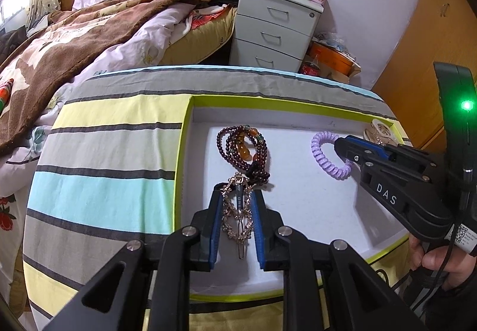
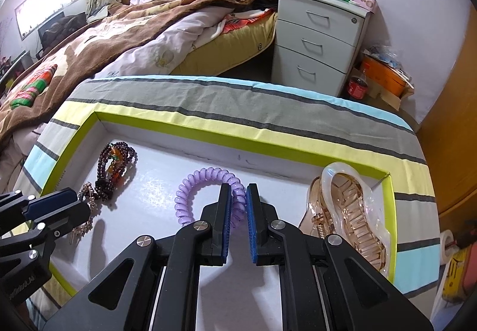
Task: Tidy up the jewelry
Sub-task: 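Carry the gold clip and purple tie over the green box and lower them, then open both tools to release the gold clip and purple tie into the box, then move the left tool to the bear hair tie while the right tool approaches the black watch band, then grasp the bear hair tie with the left tool while the right tool grasps the black watch band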
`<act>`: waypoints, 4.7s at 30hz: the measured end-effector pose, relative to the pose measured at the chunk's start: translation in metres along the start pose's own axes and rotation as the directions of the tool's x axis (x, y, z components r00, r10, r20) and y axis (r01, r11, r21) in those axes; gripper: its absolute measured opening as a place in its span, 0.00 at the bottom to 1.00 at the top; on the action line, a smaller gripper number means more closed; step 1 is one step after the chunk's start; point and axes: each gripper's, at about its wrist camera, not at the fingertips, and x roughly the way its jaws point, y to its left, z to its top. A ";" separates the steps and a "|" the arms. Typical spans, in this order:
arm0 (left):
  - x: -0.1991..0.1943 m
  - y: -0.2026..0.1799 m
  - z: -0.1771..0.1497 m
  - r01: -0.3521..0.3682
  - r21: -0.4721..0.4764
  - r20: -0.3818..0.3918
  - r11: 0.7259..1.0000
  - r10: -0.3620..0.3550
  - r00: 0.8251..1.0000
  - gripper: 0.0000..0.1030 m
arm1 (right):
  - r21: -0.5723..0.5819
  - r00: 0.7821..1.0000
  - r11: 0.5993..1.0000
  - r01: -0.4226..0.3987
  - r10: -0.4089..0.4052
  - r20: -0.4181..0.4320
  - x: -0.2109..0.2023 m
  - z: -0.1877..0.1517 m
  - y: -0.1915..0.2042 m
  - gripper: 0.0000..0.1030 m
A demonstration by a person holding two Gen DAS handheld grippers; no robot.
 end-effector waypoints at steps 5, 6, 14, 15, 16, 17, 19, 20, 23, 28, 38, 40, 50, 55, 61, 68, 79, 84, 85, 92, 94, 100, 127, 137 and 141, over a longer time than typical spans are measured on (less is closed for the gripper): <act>-0.002 -0.001 0.000 0.002 0.004 0.006 1.000 -0.002 1.000 0.31 | -0.002 1.000 1.000 0.004 -0.004 0.008 -0.003 0.000 -0.001 0.16; -0.002 -0.001 0.000 0.003 0.003 0.006 1.000 -0.003 1.000 0.33 | 0.002 1.000 1.000 0.003 -0.003 0.011 -0.004 0.001 -0.002 0.17; -0.010 -0.002 0.000 0.005 0.000 0.016 1.000 -0.005 1.000 0.44 | 0.013 0.999 1.000 -0.001 0.000 0.043 -0.017 0.001 0.000 0.23; -0.012 -0.003 0.000 0.003 -0.001 0.020 1.000 -0.003 1.000 0.45 | 0.019 0.999 1.000 -0.001 0.000 0.048 -0.020 0.000 0.000 0.23; -0.013 -0.003 -0.001 0.003 -0.002 0.022 1.000 -0.003 1.000 0.47 | 0.025 0.999 1.000 -0.004 0.002 0.053 -0.023 -0.001 0.000 0.25; -0.015 -0.003 -0.001 0.001 -0.004 0.025 1.000 -0.001 1.000 0.48 | 0.032 0.998 0.999 -0.009 0.007 0.061 -0.027 -0.002 -0.001 0.31; -0.020 -0.004 -0.002 0.001 -0.006 0.029 1.000 -0.001 1.000 0.48 | 0.040 0.997 0.999 -0.020 0.017 0.073 -0.034 -0.004 -0.001 0.37; -0.023 -0.004 -0.003 0.001 -0.007 0.033 1.000 -0.001 0.999 0.48 | 0.041 0.997 0.999 -0.022 0.019 0.078 -0.036 -0.006 -0.001 0.37; -0.033 -0.005 -0.006 0.003 -0.006 0.048 1.000 -0.002 0.999 0.49 | 0.049 0.995 0.999 -0.023 0.018 0.095 -0.047 -0.009 0.000 0.37; -0.051 -0.009 -0.012 0.007 -0.001 0.071 1.000 -0.007 0.997 0.50 | 0.067 0.992 0.997 -0.038 0.030 0.120 -0.065 -0.019 0.000 0.37; -0.084 -0.010 -0.033 0.022 -0.006 0.109 1.000 -0.021 0.994 0.50 | 0.098 0.985 0.994 -0.054 0.038 0.166 -0.103 -0.051 -0.003 0.37; -0.090 -0.007 -0.039 0.023 -0.016 0.115 1.000 -0.021 0.993 0.50 | 0.106 0.984 0.993 -0.057 0.038 0.173 -0.108 -0.059 -0.005 0.37; -0.106 0.006 -0.073 0.040 -0.057 0.116 0.998 -0.033 0.993 0.51 | 0.109 0.983 0.991 -0.076 0.057 0.173 -0.125 -0.101 -0.006 0.37; -0.108 0.010 -0.090 0.044 -0.063 0.104 0.997 -0.038 0.994 0.51 | 0.115 0.983 0.988 -0.100 0.080 0.167 -0.130 -0.120 -0.006 0.37; -0.106 0.018 -0.105 0.048 -0.079 0.087 0.996 -0.041 0.995 0.51 | 0.102 0.969 0.975 -0.199 0.180 0.168 -0.138 -0.143 0.005 0.37; -0.102 0.031 -0.117 0.034 -0.110 0.069 0.993 -0.026 0.997 0.51 | -0.052 0.936 0.947 -0.317 0.322 0.145 -0.146 -0.152 0.040 0.37; -0.101 0.044 -0.127 0.027 -0.133 0.057 0.991 -0.019 0.998 0.51 | -0.181 0.965 0.950 -0.254 0.263 0.024 -0.117 -0.158 0.068 0.37; -0.100 0.045 -0.129 0.029 -0.132 0.051 0.991 -0.023 0.998 0.51 | -0.235 0.979 0.951 -0.202 0.206 -0.009 -0.111 -0.158 0.077 0.37; -0.099 0.045 -0.129 0.030 -0.132 0.050 0.991 -0.023 0.998 0.51 | -0.247 0.981 0.950 -0.191 0.195 -0.009 -0.112 -0.159 0.078 0.30; -0.097 0.040 -0.128 0.032 -0.121 0.043 0.992 -0.027 0.999 0.51 | -0.272 0.987 0.950 -0.153 0.162 0.011 -0.120 -0.168 0.077 0.12; -0.097 0.036 -0.128 0.036 -0.113 0.042 0.993 -0.032 0.999 0.51 | -0.268 0.985 0.950 -0.162 0.174 0.021 -0.124 -0.170 0.076 0.10; -0.097 0.021 -0.127 0.067 -0.063 0.043 0.996 -0.064 0.997 0.51 | -0.215 0.980 0.962 -0.169 0.188 0.071 -0.141 -0.179 0.062 0.10; -0.069 -0.053 -0.122 0.029 0.182 0.002 0.983 -0.030 1.000 0.47 | 0.001 0.962 0.986 -0.169 0.165 0.218 -0.180 -0.204 -0.013 0.05; -0.067 -0.051 -0.119 0.028 0.159 0.000 0.987 -0.029 1.000 0.35 | 0.021 0.980 0.986 -0.164 0.160 0.119 -0.163 -0.202 -0.027 0.14; -0.072 -0.050 -0.118 0.042 0.152 0.012 0.987 -0.045 0.999 0.31 | -0.027 0.984 0.985 -0.172 0.172 0.037 -0.149 -0.198 -0.023 0.14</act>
